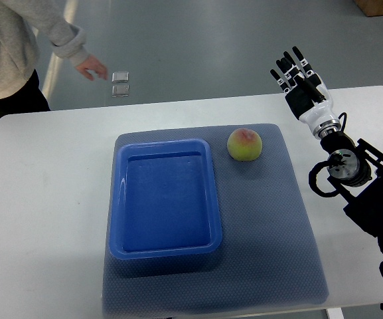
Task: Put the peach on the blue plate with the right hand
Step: 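Move the right hand forward and over the yellow-red peach, then lower the right hand onto the peach and close fingers around it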
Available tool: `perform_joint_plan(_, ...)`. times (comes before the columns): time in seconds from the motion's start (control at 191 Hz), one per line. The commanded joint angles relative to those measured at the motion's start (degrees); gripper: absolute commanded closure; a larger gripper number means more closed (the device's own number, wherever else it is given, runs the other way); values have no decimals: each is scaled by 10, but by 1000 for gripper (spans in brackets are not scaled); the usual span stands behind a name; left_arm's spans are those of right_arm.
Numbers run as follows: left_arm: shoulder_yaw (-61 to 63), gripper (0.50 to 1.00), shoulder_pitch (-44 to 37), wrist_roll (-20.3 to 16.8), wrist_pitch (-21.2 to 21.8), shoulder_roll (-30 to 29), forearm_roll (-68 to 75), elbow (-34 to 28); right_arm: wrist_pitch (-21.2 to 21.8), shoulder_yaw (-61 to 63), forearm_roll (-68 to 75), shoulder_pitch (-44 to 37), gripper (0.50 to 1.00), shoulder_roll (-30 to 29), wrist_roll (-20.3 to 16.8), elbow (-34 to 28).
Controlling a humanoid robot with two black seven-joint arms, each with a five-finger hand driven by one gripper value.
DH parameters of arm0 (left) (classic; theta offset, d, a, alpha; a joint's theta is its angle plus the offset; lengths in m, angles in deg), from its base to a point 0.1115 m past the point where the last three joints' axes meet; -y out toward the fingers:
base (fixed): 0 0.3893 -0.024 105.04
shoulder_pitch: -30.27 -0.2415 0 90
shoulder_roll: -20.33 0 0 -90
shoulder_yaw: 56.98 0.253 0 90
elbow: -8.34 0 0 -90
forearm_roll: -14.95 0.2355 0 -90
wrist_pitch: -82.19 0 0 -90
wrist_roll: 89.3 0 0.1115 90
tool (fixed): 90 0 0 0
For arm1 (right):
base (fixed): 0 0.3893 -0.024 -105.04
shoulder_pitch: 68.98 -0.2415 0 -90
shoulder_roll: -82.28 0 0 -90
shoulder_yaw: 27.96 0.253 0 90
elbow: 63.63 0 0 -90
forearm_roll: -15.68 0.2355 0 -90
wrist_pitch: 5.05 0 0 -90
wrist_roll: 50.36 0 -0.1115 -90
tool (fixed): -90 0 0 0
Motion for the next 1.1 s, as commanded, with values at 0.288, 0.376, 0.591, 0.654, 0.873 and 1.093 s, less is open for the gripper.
perform_joint_plan(0.288, -1, 500, 0, 0, 0, 0, 0, 0, 1, -52, -74, -22, 566, 9, -4, -1)
perform_joint_plan(0.376, -1, 500, 0, 0, 0, 0, 0, 0, 2, -125, -234, -75, 568, 20, -6, -1)
perform_joint_plan(0.591, -1, 500, 0, 0, 0, 0, 0, 1, -1, -301, -551, -182, 568, 72, -23, -4)
perform_joint_plan(0.654, -1, 500, 0, 0, 0, 0, 0, 1, 10, -389, -624, -253, 568, 83, -72, -5)
perform_joint_plan(0.873, -1, 500, 1, 0, 0, 0, 0, 0, 46, -453, -623, -298, 568, 93, -136, -25)
perform_joint_plan(1.093, -2, 500, 0, 0, 0, 0, 0, 1, 37, -482, -631, -282, 568, 87, -131, -29)
